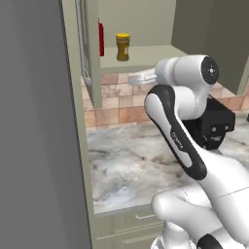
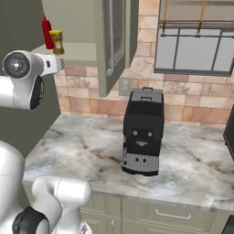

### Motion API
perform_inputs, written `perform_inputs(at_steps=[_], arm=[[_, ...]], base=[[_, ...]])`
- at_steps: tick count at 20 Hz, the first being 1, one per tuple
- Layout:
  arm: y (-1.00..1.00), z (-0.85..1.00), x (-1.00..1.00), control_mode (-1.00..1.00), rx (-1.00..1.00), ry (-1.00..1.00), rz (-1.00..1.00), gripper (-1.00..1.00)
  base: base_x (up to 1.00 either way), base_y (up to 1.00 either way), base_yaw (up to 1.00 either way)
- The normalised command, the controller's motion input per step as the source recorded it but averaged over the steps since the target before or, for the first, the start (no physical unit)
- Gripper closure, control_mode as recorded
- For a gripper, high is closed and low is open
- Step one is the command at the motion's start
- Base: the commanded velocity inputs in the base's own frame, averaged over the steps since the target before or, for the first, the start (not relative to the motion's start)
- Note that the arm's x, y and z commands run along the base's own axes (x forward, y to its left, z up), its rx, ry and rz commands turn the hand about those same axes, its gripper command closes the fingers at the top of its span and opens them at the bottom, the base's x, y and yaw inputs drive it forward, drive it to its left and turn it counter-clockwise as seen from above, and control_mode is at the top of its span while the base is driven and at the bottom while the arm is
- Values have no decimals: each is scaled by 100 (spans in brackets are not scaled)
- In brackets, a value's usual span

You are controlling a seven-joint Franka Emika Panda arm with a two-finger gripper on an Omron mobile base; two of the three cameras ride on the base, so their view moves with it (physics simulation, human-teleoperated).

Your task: Collect the turmeric, ketchup, and shaker from the cabinet and place them next to the stove.

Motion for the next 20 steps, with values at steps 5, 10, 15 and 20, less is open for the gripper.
perform_inputs(at_steps=[5,10,15,20], arm=[[0,27,18,-100,0,-3,-2,-100],[-10,15,22,-100,0,0,-1,-100],[-8,14,32,-100,0,0,-1,-100],[0,20,42,-100,0,0,0,-100]], base=[[0,0,0],[0,0,0],[0,0,0],[0,0,0]])
